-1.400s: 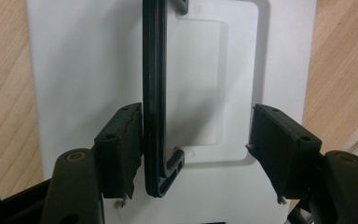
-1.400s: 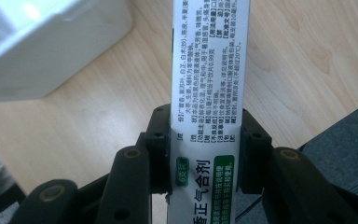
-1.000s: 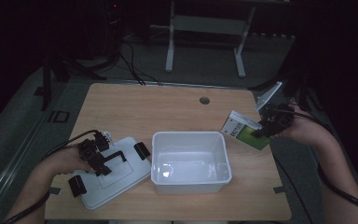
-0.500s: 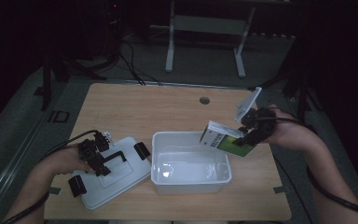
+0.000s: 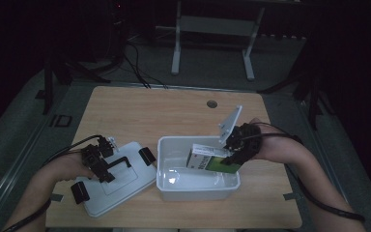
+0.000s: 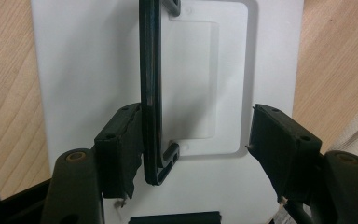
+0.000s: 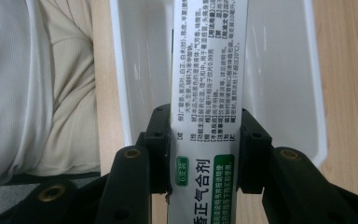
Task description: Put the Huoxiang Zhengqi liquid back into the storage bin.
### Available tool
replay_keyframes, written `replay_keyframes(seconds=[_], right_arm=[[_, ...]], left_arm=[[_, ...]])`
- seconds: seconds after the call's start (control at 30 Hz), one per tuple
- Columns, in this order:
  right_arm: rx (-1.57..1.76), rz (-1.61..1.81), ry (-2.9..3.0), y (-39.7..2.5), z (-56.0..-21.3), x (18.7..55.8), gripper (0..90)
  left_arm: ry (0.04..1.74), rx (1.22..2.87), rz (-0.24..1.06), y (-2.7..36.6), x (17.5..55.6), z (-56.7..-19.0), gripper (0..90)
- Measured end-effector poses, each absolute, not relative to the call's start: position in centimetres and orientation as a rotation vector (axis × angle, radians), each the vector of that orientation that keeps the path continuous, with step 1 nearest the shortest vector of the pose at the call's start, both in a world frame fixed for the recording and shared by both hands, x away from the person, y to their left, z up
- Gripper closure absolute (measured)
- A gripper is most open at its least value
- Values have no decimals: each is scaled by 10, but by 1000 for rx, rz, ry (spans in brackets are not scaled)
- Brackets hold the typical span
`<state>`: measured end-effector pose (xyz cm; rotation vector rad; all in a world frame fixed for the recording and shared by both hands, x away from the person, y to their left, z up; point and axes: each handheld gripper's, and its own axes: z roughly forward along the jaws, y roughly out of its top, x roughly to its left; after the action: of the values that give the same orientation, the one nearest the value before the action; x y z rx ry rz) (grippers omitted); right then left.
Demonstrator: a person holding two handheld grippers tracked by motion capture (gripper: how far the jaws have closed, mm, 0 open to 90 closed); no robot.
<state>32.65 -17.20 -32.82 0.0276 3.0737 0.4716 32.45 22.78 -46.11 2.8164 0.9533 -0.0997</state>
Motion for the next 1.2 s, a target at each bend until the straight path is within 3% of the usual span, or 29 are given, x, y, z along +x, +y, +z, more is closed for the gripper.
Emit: replay_keyframes(seconds=[1.2], right_arm=[[-8,290,3176,-137,-420,342,635]], left_arm=[[936,2837,-111,228,324,-467,355]])
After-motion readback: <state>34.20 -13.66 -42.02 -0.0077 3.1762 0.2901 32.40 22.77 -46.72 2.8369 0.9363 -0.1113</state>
